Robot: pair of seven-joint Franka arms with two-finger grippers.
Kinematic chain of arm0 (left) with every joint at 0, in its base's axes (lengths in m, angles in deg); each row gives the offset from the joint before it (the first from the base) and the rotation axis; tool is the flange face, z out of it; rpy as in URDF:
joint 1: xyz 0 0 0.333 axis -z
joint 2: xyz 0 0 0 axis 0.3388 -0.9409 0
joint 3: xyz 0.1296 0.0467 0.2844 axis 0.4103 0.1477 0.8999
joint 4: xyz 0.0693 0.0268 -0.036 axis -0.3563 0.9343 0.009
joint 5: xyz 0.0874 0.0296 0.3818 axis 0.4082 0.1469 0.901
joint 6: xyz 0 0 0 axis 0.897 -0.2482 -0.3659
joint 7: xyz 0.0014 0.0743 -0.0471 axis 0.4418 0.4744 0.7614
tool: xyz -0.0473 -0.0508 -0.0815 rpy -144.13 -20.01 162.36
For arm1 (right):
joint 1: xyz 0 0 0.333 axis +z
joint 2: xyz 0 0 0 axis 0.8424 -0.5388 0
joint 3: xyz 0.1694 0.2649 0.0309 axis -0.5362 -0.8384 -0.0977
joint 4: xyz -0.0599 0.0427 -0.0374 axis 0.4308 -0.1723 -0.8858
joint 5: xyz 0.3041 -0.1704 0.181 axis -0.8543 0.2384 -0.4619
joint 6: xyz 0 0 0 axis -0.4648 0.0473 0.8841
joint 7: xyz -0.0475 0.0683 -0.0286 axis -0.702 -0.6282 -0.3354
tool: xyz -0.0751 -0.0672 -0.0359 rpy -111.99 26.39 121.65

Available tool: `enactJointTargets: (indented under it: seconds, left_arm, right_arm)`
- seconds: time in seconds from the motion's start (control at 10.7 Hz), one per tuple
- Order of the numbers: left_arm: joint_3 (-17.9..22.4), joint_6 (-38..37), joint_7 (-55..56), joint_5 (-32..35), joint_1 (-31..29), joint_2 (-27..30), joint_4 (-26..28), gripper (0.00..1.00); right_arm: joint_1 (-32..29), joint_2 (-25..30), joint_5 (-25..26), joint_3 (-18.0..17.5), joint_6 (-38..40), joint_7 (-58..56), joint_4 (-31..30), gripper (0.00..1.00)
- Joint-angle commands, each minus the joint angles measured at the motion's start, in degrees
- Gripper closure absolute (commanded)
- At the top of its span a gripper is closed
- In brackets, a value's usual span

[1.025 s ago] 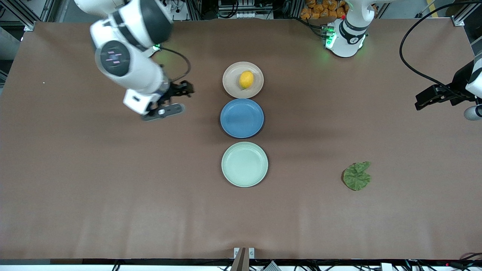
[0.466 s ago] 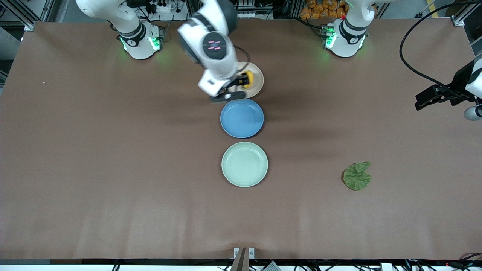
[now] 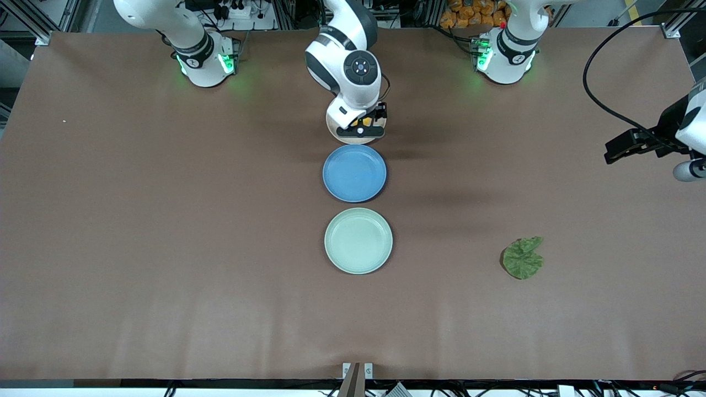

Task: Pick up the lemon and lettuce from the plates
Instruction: 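Lower the right gripper and grasp the yellow lemon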

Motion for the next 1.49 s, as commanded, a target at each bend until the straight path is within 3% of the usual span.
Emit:
enactJointTargets:
  seconds: [0.0, 0.56, 0.75, 0.84, 1.21, 1.4]
  left_arm:
    - [-0.1, 0.1, -0.1, -1.1, -0.2, -1.2, -0.1, 0.0]
    - [-0.2, 2.0, 0.0, -1.0, -0.3, -2.7, -0.1, 0.0]
    - [-0.2, 2.1, 0.0, -1.0, -0.4, -2.8, -0.1, 0.0]
    - [-0.2, 2.1, 0.0, -1.0, -0.4, -2.8, -0.1, 0.0]
    - [-0.2, 2.1, 0.0, -1.0, -0.4, -2.8, 0.0, 0.0]
    - [-0.2, 2.1, 0.0, -1.0, -0.3, -2.7, -0.1, 0.0]
  right_arm:
    - [4.5, 0.3, -4.3, 0.6, -11.2, 3.9, -8.0, 0.0]
    - [7.0, -2.4, -3.9, 0.7, -14.2, 4.0, -10.6, 0.0]
    - [7.8, -2.5, -3.8, 0.7, -17.9, 4.0, -12.7, 0.73]
    - [7.8, -2.5, -3.8, 0.7, -19.9, 4.7, -13.5, 1.0]
    - [7.2, -0.5, -3.8, 1.0, -20.0, 5.9, -13.4, 1.0]
    - [6.8, 2.0, -3.7, 3.6, -19.5, 5.5, -13.4, 1.0]
